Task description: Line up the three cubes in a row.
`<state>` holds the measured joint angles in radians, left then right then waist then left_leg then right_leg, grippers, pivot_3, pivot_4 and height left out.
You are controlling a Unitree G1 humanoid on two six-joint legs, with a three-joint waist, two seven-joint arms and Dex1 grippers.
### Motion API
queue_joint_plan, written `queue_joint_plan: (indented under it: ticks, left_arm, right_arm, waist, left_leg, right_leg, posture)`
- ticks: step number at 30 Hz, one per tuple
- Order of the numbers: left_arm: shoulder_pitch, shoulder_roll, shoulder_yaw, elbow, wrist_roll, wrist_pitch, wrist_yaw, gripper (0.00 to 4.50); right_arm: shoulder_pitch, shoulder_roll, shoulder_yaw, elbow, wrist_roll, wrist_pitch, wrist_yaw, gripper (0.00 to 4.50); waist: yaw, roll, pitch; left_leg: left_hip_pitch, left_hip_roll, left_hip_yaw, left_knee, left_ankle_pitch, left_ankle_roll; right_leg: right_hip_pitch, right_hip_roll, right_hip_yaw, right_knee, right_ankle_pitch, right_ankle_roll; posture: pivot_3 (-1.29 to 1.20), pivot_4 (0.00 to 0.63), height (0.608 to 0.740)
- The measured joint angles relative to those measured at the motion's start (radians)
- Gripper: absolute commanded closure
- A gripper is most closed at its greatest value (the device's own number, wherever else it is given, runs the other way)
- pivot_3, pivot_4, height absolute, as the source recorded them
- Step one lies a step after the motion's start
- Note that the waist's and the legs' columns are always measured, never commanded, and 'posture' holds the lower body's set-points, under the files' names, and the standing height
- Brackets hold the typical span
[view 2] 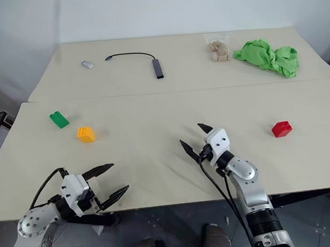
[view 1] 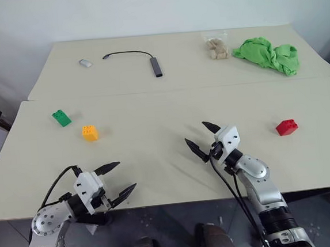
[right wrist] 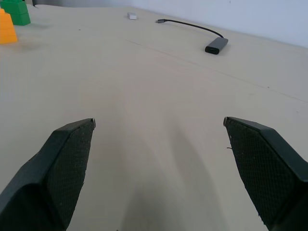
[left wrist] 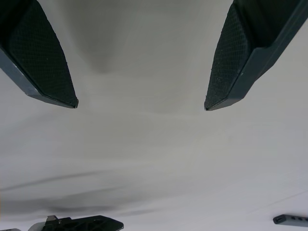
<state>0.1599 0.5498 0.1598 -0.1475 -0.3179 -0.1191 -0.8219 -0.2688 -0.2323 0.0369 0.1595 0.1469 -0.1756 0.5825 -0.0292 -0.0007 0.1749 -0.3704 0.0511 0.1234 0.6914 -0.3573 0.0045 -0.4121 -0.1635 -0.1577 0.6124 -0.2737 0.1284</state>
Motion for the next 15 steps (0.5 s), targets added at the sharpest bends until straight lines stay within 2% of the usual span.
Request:
queue_joint_plan:
  ticks: [4, 8, 11, 15]
  left_arm:
    - [0.007, -0.001, 0.011, -0.001, -0.041, 0.042, -0.001, 0.03]
    - [-0.044, 0.019, 0.007, -0.019, -0.138, 0.224, -0.012, 0.03]
    - [-0.162, 0.014, -0.037, -0.031, -0.146, 0.252, -0.026, 0.03]
    - [-0.322, -0.03, -0.124, 0.049, -0.086, 0.215, -0.048, 0.03]
  right_arm:
    - [0.002, 0.0, 0.0, -0.007, 0.013, -0.007, 0.018, 0.0]
    - [0.087, -0.063, -0.015, -0.169, 0.174, 0.051, 0.139, 0.0]
    - [0.178, -0.181, -0.114, -0.308, 0.272, 0.129, 0.174, 0.0]
    - [0.358, -0.292, -0.336, -0.38, 0.311, 0.161, 0.152, 0.0]
  waist:
    - [0.002, 0.0, 0.0]
    - [0.011, 0.0, 0.0]
    - [0.032, 0.0, 0.0]
    - [0.05, 0.0, 0.0]
  left_leg:
    - [0.0, 0.0, 0.0, 0.0, 0.0, 0.0]
    - [0.0, -0.001, -0.004, 0.0, 0.0, 0.0]
    - [-0.001, -0.001, -0.004, 0.002, 0.0, 0.001]
    - [0.0, -0.002, 0.001, 0.002, 0.0, 0.001]
  right_leg:
    - [0.0, 0.0, 0.0, 0.0, 0.0, 0.0]
    - [0.001, 0.0, 0.0, -0.001, 0.0, 0.0]
    - [0.003, -0.001, 0.0, -0.002, 0.001, 0.001]
    - [0.004, 0.0, 0.0, -0.004, 0.001, 0.001]
  posture:
    - [0.0, 0.15, 0.74]
    - [0.0, 0.15, 0.74]
    - [0.0, 0.15, 0.74]
    - [0.0, 0.15, 0.74]
